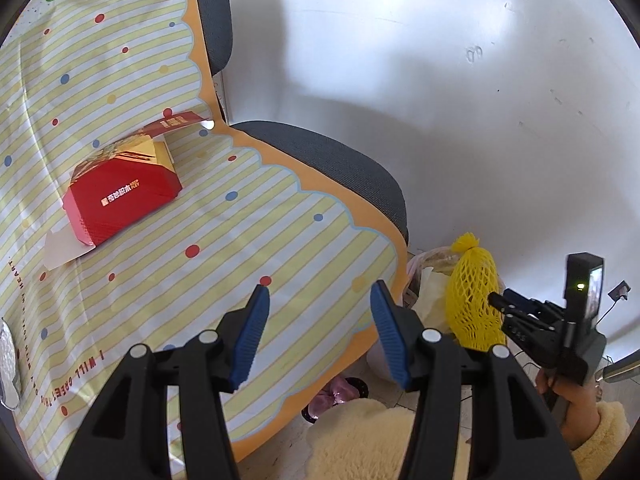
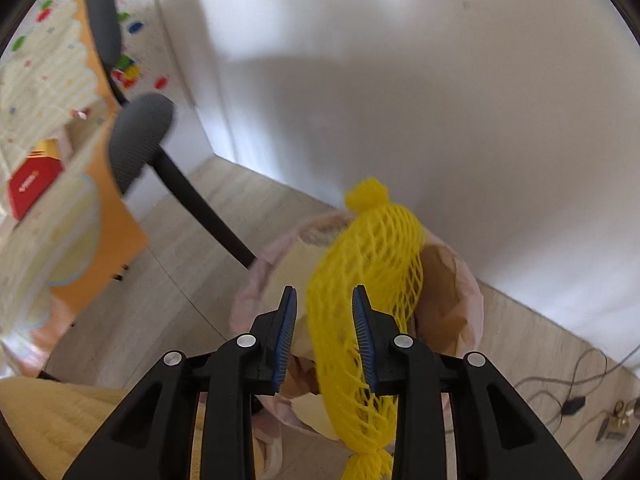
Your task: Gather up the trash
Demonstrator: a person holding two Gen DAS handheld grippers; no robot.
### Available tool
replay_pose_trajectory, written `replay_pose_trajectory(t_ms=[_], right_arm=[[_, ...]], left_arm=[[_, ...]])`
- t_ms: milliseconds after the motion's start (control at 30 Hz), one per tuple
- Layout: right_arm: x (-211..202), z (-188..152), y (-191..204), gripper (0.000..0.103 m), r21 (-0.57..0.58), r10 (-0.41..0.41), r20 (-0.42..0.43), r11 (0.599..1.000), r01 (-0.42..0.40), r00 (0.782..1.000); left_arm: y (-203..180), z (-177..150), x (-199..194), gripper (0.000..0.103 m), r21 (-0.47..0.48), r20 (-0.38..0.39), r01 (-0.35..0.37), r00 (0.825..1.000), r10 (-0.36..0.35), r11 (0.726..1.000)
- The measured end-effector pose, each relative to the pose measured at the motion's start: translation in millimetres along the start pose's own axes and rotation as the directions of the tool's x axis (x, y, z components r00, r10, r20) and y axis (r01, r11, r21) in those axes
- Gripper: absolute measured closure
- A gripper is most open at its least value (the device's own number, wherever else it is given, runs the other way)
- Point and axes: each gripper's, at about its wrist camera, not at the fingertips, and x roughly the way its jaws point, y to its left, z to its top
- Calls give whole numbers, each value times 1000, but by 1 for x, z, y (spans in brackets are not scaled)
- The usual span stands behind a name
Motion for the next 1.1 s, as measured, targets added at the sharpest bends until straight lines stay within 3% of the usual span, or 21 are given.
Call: replay_pose_trajectory(t_ms=[33, 67, 100, 167, 233, 300, 367, 433, 467, 500, 600, 633, 700, 733, 867, 1100], right_arm=[[5, -1, -2, 76, -1, -9, -9, 1000, 9, 1000], [7, -1, -4, 92, -7, -5, -6, 1000, 5, 1000], [8, 0, -5, 97, -14, -2, 1, 1000, 2, 1000], [3, 3, -7, 98, -19, 7, 44, 1000, -7, 999], [-12, 9, -7, 98, -25, 50, 139, 999, -47, 989], [-29, 15, -5, 98, -39, 71, 240, 997, -63, 968], [-43, 17, -5, 98, -51, 103, 342, 995, -91, 934], [-47, 13, -4, 98, -69, 111, 416, 993, -91, 903], [-44, 9, -3, 98, -75, 106, 429, 994, -82, 897], [-37, 6, -3, 98, -79, 103, 411, 994, -77, 906], [2, -12, -13, 98, -43, 71, 244, 997, -62, 967], [18, -21, -17, 98, -42, 33, 146, 999, -27, 989], [34, -37, -24, 98, -37, 2, 7, 999, -2, 1000], [34, -42, -27, 97, -35, -8, -23, 999, 7, 1000], [5, -48, -32, 91, -43, -28, -18, 999, 27, 999], [-55, -41, -19, 80, -78, -45, 81, 996, 51, 996]], left_arm=[[0, 0, 2, 52, 0, -4, -1, 1000, 1, 1000], [0, 0, 3, 52, 0, -7, -2, 1000, 2, 1000], [0, 0, 5, 52, -1, -11, -3, 1000, 3, 1000], [0, 0, 9, 52, 0, -17, -5, 1000, 5, 1000], [1, 0, 10, 52, 0, -17, -11, 1000, 11, 1000], [1, 2, 10, 52, -4, -12, -13, 1000, 13, 1000], [2, 4, 9, 52, -8, -5, -14, 1000, 14, 1000], [2, 6, 10, 52, -10, -3, -17, 1000, 17, 1000], [2, 6, 11, 52, -11, -6, -19, 1000, 19, 1000], [2, 6, 12, 52, -8, -9, -21, 1000, 21, 1000], [0, 5, 15, 52, 6, -22, -28, 999, 28, 1000], [0, 5, 16, 52, 11, -25, -30, 999, 30, 999], [0, 4, 18, 52, 10, -31, -30, 999, 30, 999], [1, 4, 19, 52, 12, -34, -27, 999, 27, 1000], [-1, 4, 17, 52, 9, -30, -14, 999, 14, 1000], [-13, 4, 6, 52, 22, -8, 21, 1000, -21, 1000]])
